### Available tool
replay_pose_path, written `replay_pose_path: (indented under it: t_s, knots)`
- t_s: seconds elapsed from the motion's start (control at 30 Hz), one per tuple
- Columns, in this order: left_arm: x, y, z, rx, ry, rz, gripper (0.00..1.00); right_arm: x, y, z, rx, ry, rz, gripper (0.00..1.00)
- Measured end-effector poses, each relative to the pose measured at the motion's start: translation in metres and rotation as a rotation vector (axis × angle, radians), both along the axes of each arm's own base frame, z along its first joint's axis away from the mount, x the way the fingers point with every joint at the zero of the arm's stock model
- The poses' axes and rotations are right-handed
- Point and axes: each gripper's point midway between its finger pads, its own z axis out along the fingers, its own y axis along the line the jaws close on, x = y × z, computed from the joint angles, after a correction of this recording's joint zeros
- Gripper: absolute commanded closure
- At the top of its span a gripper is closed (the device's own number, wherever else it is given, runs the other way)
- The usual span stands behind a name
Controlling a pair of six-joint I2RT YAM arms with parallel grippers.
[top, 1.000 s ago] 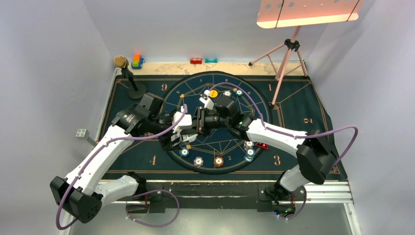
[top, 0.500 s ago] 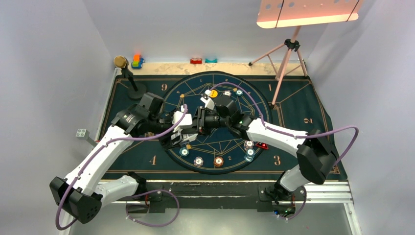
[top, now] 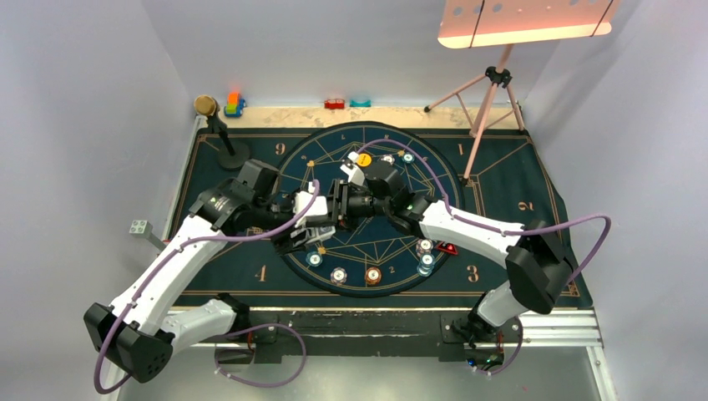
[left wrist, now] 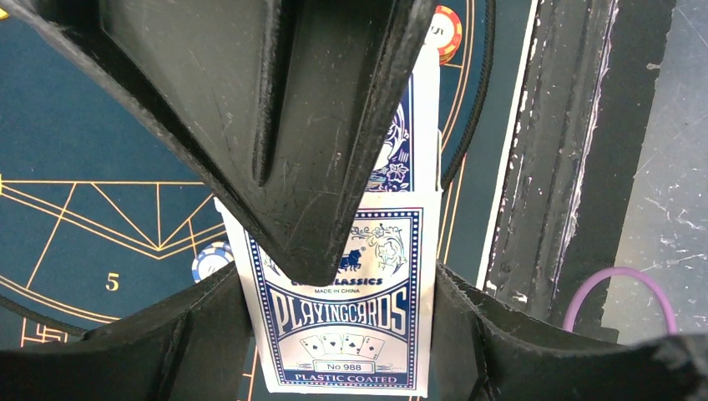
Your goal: Distribute texas hold em gaming equipment
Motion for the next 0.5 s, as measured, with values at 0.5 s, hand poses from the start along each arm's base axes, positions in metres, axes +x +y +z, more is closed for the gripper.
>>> replay_pose_path:
  t_s: [0.5]
  knots:
    - [-0.007, 0.005, 0.003, 0.005, -0.003, 0.005, 0.71, 0.001, -0.027, 0.002, -0.008, -0.037, -0.024, 0.52]
